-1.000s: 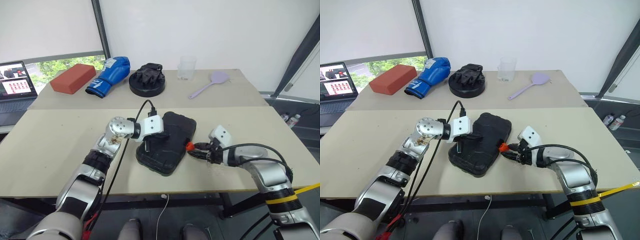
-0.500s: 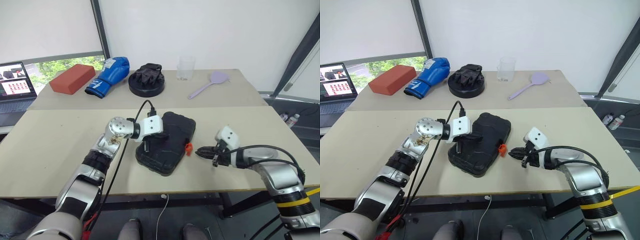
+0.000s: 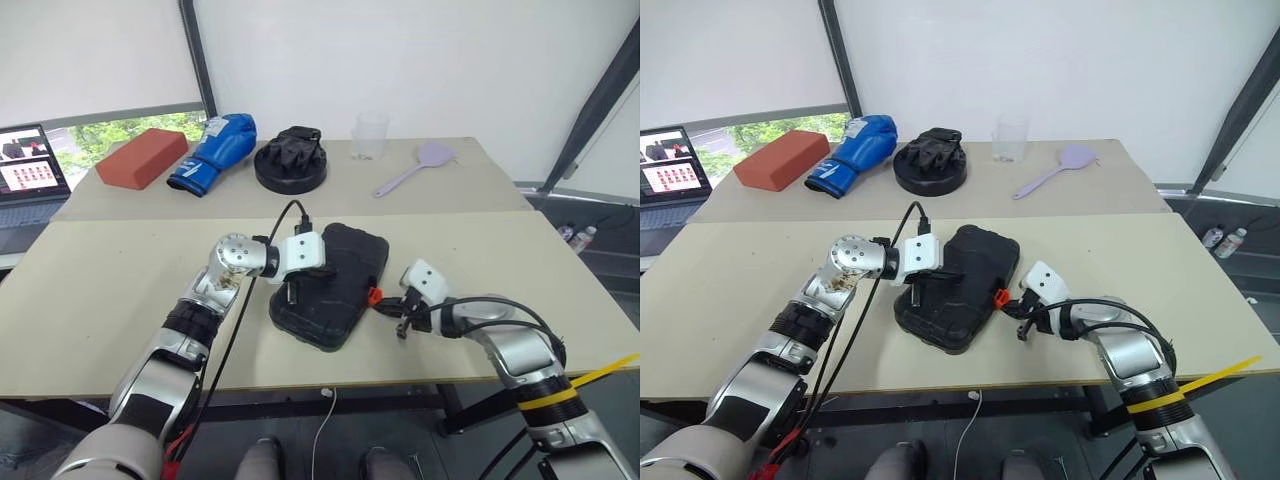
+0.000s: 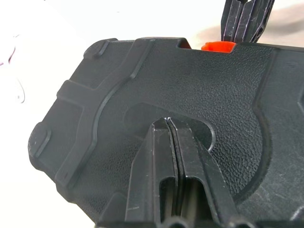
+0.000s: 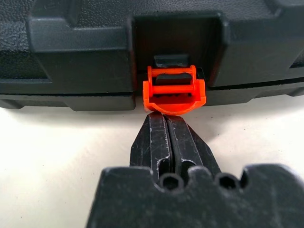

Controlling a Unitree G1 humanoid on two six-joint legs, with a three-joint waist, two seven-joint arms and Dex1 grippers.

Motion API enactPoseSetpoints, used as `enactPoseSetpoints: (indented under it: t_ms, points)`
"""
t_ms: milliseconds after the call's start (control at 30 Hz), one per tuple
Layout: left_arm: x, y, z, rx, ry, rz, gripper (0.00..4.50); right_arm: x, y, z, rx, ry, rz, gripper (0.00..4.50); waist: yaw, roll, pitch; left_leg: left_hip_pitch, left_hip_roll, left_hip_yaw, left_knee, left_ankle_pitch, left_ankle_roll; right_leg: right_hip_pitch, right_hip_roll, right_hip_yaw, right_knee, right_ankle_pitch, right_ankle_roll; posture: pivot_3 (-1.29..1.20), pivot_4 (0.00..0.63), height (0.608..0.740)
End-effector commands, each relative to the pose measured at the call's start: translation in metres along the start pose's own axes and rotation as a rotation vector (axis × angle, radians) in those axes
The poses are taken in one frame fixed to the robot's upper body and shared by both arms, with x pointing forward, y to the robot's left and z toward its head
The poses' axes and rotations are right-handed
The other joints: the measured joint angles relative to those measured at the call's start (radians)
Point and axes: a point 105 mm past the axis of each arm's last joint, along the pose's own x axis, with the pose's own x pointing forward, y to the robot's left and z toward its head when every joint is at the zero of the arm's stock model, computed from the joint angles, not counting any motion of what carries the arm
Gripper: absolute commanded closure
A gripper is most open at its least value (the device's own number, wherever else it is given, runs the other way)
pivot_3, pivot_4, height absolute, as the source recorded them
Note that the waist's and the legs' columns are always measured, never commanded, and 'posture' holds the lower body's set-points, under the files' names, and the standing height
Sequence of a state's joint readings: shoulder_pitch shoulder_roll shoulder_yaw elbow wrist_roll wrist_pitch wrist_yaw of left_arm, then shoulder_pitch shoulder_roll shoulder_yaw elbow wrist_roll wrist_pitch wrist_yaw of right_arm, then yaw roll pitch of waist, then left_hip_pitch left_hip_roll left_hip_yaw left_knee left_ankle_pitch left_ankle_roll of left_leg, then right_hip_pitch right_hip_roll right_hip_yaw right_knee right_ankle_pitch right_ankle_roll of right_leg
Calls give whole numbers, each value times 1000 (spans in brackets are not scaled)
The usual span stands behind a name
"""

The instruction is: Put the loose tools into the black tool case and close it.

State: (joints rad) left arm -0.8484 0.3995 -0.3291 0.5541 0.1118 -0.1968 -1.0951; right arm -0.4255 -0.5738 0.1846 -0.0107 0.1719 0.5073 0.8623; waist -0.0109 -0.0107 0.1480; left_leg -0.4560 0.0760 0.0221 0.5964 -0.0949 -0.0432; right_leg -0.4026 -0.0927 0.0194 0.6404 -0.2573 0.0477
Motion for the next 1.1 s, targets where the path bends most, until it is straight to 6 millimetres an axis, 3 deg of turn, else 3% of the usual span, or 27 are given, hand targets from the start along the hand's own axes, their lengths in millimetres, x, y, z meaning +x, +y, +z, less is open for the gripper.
enactPoseSetpoints:
  t_ms: [33,200,467,667,767,933,1100]
  points:
    - [14,-55,-41,-8,144,-178,4500,-12,-3,58,-103,-181,-7,4422,-3,1,0,0,0,0,0,0,0,0,0,0,0,0,0,0,150,735]
    - [14,-55,-46,4,161,-171,4500,-15,1,71,-112,-204,16,4422,-7,4,-2,1,0,0,-2,0,0,0,0,1,0,0,0,0,150,735]
    - [14,-51,-44,-41,149,-154,4500,-1,1,53,-88,-158,2,4422,-1,5,-5,13,0,0,-8,-2,-2,9,0,0,-8,-2,-3,0,150,735]
    - [5,-47,-53,-85,172,-126,4500,-29,-22,55,-42,-159,-72,4422,-1,4,-6,14,0,1,-8,-3,-2,12,-1,0,-11,-2,-3,0,150,735]
    - [4,-46,-54,-83,178,-121,4500,-36,-31,42,-40,-112,-101,4422,-3,4,-6,14,0,1,-8,-3,-2,12,-1,0,-11,-2,-3,0,150,735]
    - [5,-42,-53,-85,177,-105,4500,-22,-33,16,-29,-18,-111,4422,-7,4,-9,17,0,1,-10,-3,-3,13,-1,-1,-11,-2,-3,0,150,735]
    - [7,-42,-53,-78,178,-107,4500,-3,-24,23,-44,-48,-80,4422,-5,5,-9,17,0,1,-10,-3,-3,13,-1,-1,-11,-2,-3,0,150,735]
